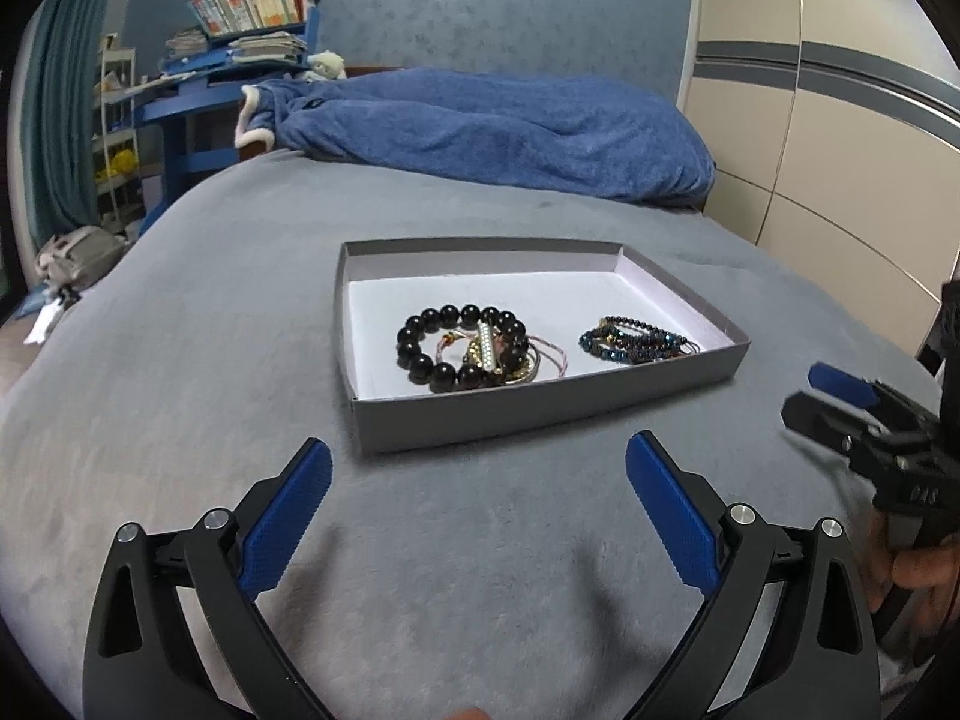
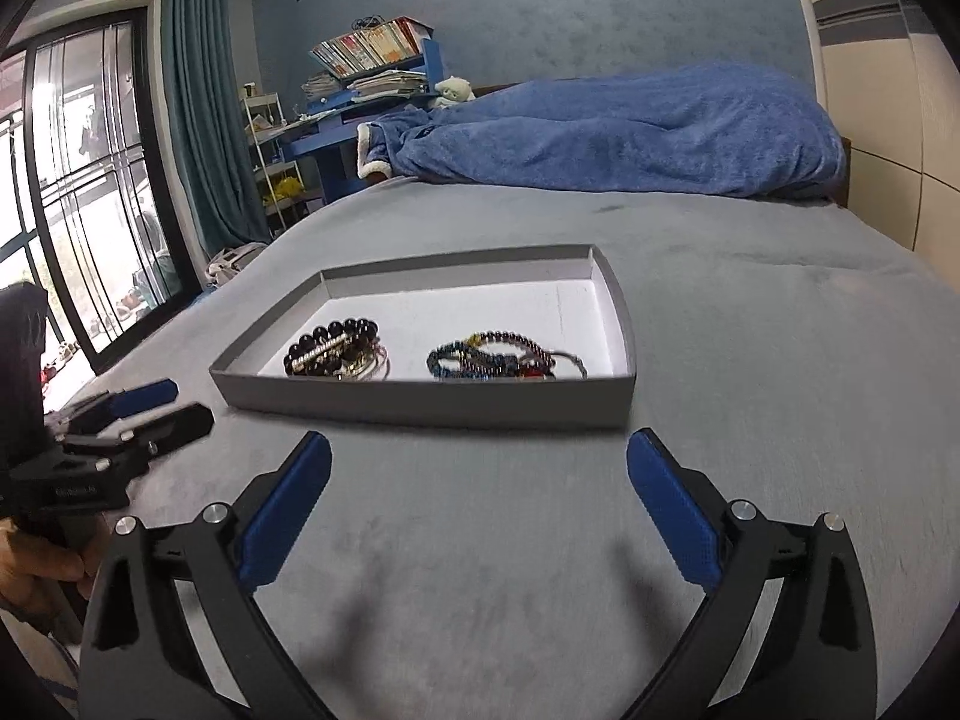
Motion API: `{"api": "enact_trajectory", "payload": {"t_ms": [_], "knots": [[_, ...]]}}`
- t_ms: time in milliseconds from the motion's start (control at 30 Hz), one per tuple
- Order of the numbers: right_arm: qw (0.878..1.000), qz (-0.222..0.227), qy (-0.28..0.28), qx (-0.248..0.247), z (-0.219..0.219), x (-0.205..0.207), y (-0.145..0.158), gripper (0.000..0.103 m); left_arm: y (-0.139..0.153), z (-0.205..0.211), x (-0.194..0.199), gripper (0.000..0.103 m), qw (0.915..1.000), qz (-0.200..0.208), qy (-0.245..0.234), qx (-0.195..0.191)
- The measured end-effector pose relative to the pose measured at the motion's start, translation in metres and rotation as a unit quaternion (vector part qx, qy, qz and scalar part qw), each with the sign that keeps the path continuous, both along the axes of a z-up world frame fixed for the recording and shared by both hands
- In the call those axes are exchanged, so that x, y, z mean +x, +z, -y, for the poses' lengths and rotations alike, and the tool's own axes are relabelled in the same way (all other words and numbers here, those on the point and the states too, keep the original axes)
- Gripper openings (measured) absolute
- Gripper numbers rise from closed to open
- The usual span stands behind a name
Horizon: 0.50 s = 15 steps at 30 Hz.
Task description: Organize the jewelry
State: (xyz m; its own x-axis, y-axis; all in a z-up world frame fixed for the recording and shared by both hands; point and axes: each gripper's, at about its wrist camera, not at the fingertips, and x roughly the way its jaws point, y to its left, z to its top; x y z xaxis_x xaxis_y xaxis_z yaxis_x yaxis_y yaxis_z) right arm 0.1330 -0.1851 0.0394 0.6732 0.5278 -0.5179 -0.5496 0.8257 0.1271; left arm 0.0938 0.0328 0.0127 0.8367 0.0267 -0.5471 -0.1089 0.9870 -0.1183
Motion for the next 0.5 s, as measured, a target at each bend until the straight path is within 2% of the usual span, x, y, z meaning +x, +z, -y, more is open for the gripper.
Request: {"api": "enact_trajectory", "payload": {"t_ms": [133, 500], "knots": [[1.000, 0.019, 0.004, 0.005, 0.002, -0.012, 0.002, 0.098, 0.000, 0.004, -0.006, 0.098, 0.9999, 0.009, 0.001, 0.009], [1.000, 0.030, 0.004, -0.004, 0.001, -0.018, 0.003, 0.098, 0.002, 0.005, -0.007, 0.098, 0.9998, 0.011, 0.003, 0.015]]}}
